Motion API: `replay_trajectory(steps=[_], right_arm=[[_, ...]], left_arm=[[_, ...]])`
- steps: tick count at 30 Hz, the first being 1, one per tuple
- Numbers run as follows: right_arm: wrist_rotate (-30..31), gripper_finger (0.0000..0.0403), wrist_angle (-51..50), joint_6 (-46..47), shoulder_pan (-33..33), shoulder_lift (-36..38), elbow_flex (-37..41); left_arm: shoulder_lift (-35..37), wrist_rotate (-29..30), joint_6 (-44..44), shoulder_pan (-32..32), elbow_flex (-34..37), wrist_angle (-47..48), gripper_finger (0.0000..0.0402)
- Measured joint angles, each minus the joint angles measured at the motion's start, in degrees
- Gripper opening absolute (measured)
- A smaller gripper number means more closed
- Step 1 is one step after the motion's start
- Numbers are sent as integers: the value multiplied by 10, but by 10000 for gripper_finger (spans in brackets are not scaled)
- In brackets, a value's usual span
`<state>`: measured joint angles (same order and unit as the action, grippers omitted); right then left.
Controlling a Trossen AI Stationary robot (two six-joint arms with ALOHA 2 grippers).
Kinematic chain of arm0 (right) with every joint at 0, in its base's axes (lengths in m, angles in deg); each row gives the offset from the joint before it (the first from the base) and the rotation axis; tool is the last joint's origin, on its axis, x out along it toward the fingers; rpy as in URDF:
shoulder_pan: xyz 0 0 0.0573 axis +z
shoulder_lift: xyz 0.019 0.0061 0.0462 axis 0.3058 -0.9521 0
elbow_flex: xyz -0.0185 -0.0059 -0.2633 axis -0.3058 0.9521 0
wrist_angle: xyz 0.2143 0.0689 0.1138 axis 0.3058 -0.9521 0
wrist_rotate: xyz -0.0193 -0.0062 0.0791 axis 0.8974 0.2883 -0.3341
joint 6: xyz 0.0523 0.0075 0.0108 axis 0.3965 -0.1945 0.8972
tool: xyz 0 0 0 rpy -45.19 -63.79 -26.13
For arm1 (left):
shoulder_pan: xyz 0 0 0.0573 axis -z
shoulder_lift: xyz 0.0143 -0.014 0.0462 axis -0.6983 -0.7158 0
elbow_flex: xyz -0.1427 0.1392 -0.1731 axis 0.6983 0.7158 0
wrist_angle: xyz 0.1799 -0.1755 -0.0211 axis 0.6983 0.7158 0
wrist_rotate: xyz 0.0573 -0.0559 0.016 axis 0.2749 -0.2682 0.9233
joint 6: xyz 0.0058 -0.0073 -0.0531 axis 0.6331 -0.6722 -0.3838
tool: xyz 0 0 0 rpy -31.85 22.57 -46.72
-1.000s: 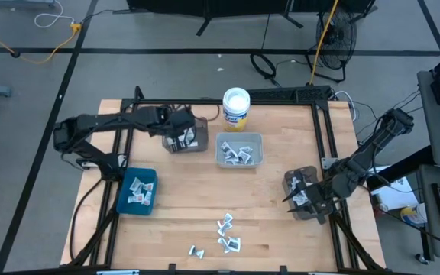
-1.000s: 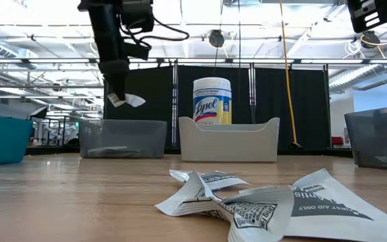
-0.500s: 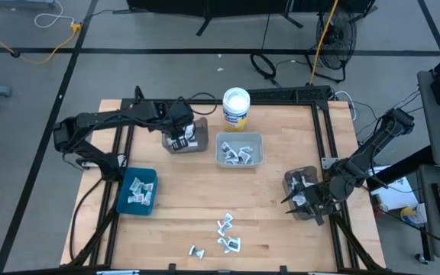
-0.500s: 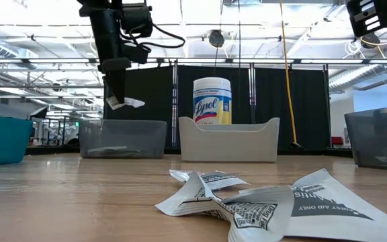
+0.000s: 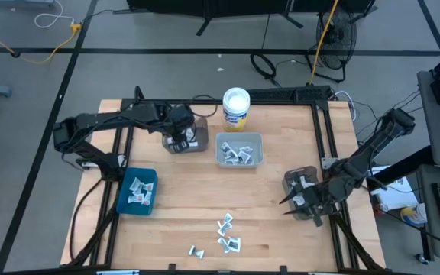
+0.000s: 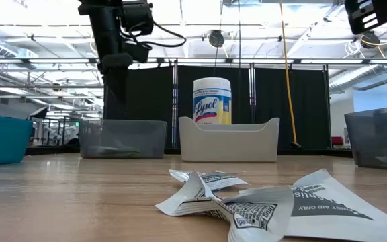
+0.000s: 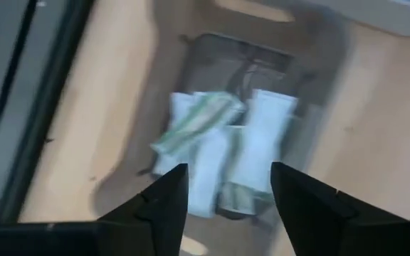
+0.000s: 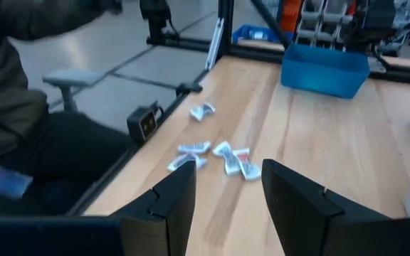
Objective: Pick & Place First Aid Supplies
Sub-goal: Put the orange ointment pack into the blue bin
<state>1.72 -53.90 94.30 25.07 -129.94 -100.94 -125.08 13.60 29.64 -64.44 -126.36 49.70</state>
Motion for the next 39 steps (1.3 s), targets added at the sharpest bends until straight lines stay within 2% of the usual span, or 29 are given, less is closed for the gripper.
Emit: replay_trajectory(steps=[5,8,14,19,27,32,35,39], right_arm=[[-4,155,158,-24,-20,-63,38],[-35,155,226,-27,-43,-117,49],[-93,155,336,-29,-89,-263,21],[-140,155,331,-60,-118,-357,-39],[-177,155,300,-75,-151,-444,-105],[-200,155,293,-79,-171,-479,-126],[-227,155,293,-73,-179,-494,-128],[-228,155,312,-71,-177,-532,-129]], left_arm=[[3,-8,-12,68,0,-6,209],[3,-4,-26,126,0,-26,209],[3,66,-61,265,7,-92,209],[3,130,-89,367,43,-163,209],[3,246,-175,486,97,-227,209],[3,306,-237,533,127,-244,209],[3,317,-264,549,146,-268,209],[3,325,-285,569,151,-276,209]])
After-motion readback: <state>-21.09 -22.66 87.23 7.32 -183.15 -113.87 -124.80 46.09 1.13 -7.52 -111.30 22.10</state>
